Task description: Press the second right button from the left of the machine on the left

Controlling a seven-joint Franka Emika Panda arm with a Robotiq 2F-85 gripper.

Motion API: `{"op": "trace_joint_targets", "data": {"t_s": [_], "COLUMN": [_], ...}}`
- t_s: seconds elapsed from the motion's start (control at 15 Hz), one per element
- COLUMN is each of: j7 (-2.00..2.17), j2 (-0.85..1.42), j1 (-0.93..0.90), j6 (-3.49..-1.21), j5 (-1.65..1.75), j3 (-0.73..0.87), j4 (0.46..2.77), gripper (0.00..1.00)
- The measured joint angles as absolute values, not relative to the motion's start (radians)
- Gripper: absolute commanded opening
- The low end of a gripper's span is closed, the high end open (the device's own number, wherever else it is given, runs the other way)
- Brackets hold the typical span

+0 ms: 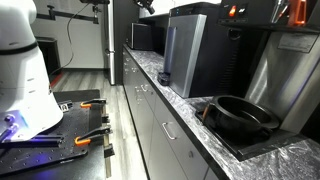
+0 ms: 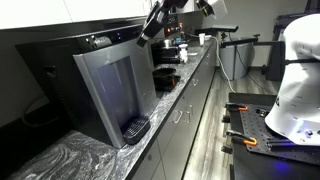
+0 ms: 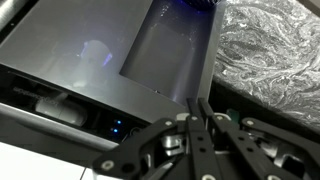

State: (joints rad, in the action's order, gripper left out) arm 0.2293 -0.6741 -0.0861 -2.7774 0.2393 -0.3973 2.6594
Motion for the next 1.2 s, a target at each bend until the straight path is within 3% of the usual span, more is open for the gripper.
{"op": "trace_joint_targets", "data": {"t_s": [1.2], "j7": [0.216], "j2": [-0.474], "j1": [0.112], "j6": [-3.089], "j5": [0.272], "j3": [-0.464], "j4": [2.571], "gripper": [0.0]}}
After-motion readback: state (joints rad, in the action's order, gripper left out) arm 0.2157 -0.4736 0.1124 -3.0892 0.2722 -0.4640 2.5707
